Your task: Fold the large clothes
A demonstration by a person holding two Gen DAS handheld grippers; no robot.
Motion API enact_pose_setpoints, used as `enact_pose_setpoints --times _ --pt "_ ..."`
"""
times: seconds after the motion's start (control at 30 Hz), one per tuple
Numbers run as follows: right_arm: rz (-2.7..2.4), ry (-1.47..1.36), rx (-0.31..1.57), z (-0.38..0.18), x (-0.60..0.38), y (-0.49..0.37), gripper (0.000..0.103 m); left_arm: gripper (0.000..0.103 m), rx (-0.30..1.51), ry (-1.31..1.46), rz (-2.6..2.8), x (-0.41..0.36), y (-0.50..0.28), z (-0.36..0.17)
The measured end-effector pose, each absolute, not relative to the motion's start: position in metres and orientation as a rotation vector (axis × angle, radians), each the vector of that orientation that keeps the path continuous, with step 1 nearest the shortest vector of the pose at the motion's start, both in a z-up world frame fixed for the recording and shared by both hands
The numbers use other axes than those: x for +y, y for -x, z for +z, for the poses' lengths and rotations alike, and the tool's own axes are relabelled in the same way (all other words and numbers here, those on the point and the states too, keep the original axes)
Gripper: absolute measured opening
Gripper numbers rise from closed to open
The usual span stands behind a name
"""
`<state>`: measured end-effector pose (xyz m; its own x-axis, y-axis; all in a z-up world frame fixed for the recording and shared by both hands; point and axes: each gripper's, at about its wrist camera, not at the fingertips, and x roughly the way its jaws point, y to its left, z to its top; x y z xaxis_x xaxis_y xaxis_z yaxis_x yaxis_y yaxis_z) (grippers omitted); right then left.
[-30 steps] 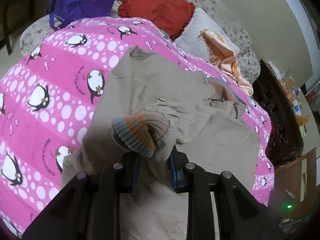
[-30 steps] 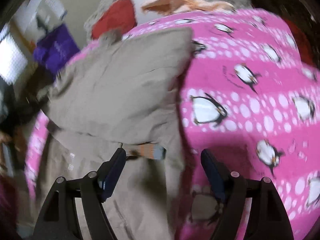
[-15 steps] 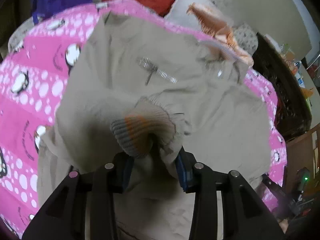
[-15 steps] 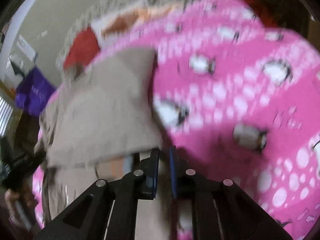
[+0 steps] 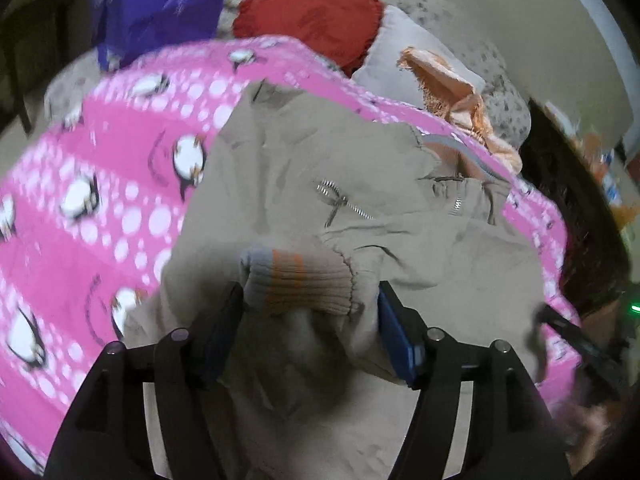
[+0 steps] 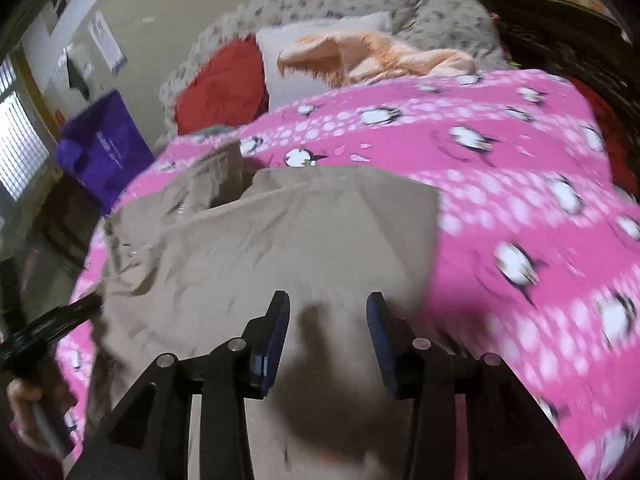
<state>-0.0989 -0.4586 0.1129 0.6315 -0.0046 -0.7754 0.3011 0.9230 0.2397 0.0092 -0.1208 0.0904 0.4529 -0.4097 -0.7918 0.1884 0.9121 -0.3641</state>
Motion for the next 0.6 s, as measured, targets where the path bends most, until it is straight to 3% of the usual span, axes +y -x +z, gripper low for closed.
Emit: enact_pose_setpoints --times 0.13,0.27,0.4,0.6 --pt "-0.246 -0.281 0.973 0.08 -0.473 0.053 0.042 0.071 1.041 0.204 -0.371 -0.11 0.002 0.091" --pt "-0.251 -0.208 0.981 0.089 -0.463 0.061 0.043 0.071 0.967 0.19 -0.329 -0.102 0.008 0.111" --pt "-0.167 -0.269 0.946 0.112 -0.456 0.096 0.061 0.08 0.944 0.233 -0.387 -0.107 0.006 0.118" --pt "-0.188 -0.211 1.008 0.103 -0.441 0.132 0.06 0.08 1.008 0.093 -0.375 -0.155 -0.005 0.083"
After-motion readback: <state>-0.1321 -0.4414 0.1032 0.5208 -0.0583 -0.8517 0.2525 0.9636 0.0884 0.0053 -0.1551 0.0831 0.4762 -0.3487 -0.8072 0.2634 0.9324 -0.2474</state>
